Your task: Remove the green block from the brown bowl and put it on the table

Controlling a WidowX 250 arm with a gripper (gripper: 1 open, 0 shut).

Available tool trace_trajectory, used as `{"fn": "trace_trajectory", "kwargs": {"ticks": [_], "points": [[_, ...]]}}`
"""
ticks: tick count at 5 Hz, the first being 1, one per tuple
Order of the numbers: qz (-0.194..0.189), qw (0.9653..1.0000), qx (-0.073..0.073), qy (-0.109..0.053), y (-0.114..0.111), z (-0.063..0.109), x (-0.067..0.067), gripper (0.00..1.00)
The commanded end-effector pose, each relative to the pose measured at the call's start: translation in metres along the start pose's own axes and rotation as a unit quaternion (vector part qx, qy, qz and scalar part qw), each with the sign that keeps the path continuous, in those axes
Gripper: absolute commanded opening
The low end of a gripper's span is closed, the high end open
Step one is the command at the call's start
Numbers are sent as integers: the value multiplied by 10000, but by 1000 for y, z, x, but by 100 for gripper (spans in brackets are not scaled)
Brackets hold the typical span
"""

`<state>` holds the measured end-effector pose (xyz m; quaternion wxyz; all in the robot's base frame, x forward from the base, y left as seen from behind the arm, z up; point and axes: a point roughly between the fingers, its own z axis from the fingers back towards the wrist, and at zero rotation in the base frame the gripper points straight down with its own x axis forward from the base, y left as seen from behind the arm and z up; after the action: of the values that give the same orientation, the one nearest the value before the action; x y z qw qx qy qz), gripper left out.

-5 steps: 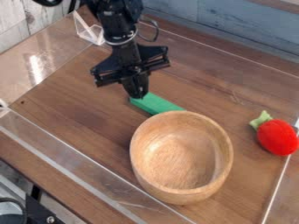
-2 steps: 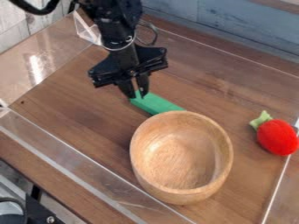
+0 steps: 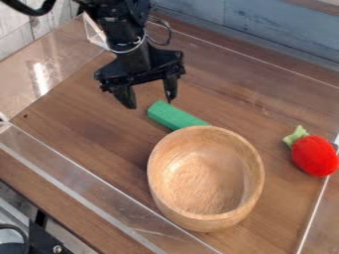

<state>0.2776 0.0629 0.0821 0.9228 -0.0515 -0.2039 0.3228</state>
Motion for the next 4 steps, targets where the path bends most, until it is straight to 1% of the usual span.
{"fn": "trace_trajectory", "kwargs": {"ticks": [1, 2, 3, 4], "points": [[-84, 9993, 116, -356, -19, 13, 13, 100], [-408, 9977, 298, -449, -45, 23, 13, 100], [-1225, 9917, 241, -307, -62, 24, 10, 100], [-1613, 9857, 483, -91, -63, 19, 9, 100]]}}
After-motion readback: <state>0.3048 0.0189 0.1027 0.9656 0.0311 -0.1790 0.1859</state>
